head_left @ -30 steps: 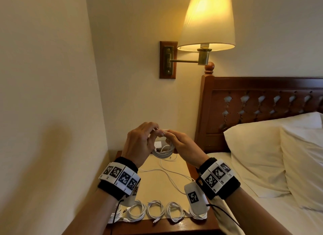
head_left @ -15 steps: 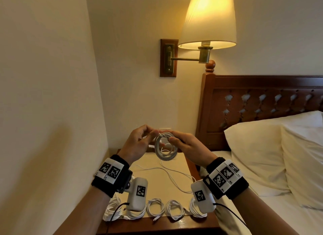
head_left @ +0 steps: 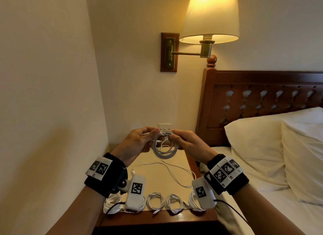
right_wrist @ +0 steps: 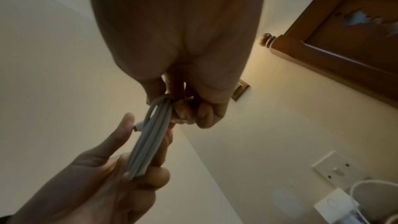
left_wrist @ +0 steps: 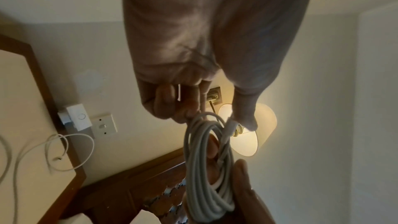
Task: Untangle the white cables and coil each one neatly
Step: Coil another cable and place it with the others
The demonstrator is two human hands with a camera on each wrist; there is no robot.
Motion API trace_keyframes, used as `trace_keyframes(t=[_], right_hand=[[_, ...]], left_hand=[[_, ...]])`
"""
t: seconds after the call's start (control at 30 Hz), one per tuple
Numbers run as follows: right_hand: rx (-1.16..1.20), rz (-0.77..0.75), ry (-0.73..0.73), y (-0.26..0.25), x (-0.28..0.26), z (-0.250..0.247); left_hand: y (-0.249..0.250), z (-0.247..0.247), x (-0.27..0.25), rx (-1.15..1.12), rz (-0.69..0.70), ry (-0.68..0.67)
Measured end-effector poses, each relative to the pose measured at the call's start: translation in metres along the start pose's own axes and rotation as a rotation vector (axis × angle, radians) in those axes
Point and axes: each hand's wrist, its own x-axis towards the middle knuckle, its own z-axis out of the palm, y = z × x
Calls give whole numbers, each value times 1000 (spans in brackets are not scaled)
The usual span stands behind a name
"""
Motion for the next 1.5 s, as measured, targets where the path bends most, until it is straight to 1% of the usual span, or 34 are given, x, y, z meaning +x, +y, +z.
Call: trace_keyframes(t=[0.1,0.17,0.27,0.37,0.43,0.53,0.57,0.63,0.7,0.77,0.83,0.9,0.97,1.07,1.2,1.27,1.4,1.5], right_hand=[[53,6,65,6,-4,7],[111,28,83,11,-5,10],[125,64,84,19,-11,17],[86,98,92,28,-20,24],[65,148,116,38,-31,29],[57,281,150,60,-61,38],[45,324,128,70,-75,43],[-16,396,56,89,-105,52],[-124,471,-31,111,-136,61],[-255,580,-152,131,-167,69],[-336,679,-230,146,-193,75],[-372,746,-230,159,-211,81],[-382,797,-226,171,-223,86],[-388,878,-267,183,-235,93],[-400,884,-243,190,-241,96],[-404,882,-255,189,-240,96],[-413,888,-242,189,-242,97],[-390,903,-249,187,-241,96]], left_hand=[[-3,0,-6,8,-64,-55],[-10,1,-10,-73,-119,-88],[-23,1,-15,-167,-187,-111],[-35,2,-22,-174,-178,-128],[-44,3,-26,-90,-120,-94],[-68,-2,-30,64,-70,82],[-79,-6,-31,111,-81,134],[-104,-12,-35,227,-116,187],[-132,-17,-40,439,-134,256],[-159,-20,-48,719,-105,331],[-186,-21,-53,987,-52,270],[-207,-21,-55,1120,-63,203],[-224,-22,-54,1223,-87,174],[-238,-22,-51,1332,-123,144],[-242,-21,-50,1426,-205,99],[-242,-22,-49,1408,-217,95],[-237,-23,-50,1323,-259,134],[-226,-22,-47,1275,-230,167]])
